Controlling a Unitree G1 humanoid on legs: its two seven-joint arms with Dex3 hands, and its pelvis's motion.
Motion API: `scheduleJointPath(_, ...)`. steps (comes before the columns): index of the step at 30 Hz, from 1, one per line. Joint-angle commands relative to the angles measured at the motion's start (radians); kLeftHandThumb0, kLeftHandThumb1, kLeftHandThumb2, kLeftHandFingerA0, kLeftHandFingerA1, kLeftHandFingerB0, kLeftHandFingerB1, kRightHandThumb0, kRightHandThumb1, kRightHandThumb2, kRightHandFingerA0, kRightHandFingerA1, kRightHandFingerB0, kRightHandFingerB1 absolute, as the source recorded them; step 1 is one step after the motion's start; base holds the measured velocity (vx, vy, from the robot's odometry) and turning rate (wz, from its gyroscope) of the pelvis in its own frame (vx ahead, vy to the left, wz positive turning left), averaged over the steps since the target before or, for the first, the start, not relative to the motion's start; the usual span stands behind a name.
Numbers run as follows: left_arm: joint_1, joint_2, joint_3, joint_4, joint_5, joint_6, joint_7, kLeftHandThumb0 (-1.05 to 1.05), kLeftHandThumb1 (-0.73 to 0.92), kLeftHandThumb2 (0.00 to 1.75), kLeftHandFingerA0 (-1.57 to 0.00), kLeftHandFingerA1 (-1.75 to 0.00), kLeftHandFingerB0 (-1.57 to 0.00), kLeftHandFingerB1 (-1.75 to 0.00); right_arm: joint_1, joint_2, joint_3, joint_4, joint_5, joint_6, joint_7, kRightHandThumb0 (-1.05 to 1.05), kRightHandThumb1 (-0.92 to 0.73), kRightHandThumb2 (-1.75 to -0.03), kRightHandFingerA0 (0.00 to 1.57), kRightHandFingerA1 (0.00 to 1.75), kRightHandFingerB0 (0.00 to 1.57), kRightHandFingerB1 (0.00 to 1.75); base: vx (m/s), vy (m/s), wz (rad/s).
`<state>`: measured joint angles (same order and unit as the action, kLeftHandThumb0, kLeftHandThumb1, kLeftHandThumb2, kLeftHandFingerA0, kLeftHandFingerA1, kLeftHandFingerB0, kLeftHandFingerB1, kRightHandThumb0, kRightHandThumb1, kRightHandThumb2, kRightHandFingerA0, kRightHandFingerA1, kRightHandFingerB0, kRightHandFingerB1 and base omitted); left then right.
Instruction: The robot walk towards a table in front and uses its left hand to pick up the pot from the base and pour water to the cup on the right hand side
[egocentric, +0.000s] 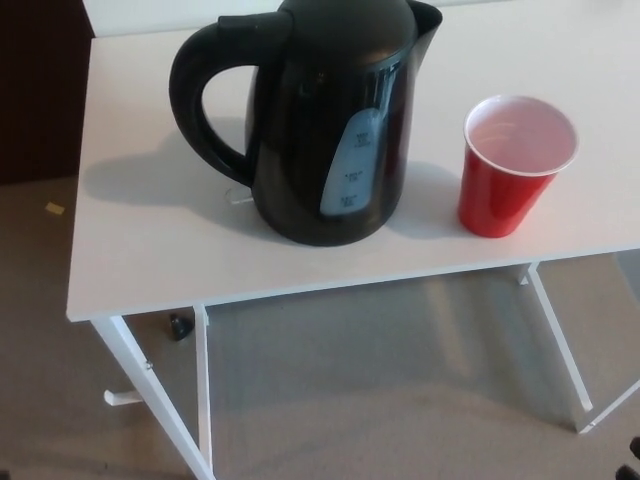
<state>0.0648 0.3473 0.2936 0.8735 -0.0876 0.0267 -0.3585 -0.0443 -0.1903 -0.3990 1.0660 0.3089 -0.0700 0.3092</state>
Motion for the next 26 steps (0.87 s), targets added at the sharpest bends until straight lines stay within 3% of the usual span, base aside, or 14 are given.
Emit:
scheduleJointPath(1,0.022,0.046,-0.107,0.106,0.135,-0.173,0.105,-0.54,0.74,0.63,-0.16,-0.31,-0.18,-0.29,-0.002,-0.027,0.010,0.013,-0.022,-0.030,-0.001,-0.33,-0.42,-0.64,0.60,0.54,0.48,0.48,0.00,0.000,0.00)
scheduleJointPath(10,0.049,0.089,-0.232,0.140,0.193,-0.264,0.162,-0.57,0.75,0.63,-0.21,-0.33,-0.21,-0.28,-0.003,-0.033,0.022,0.003,-0.031,-0.026,0.008,-0.36,-0.40,-0.66,0.61,0.56,0.46,0.48,0.00,0.000,0.00)
scheduleJointPath(26,0.039,0.110,-0.293,0.148,0.217,-0.295,0.214,-0.57,0.76,0.64,-0.22,-0.32,-0.20,-0.28,-0.021,-0.038,0.029,-0.006,-0.035,-0.016,0.023,-0.37,-0.42,-0.67,0.58,0.54,0.45,0.48,0.00,0.000,0.00)
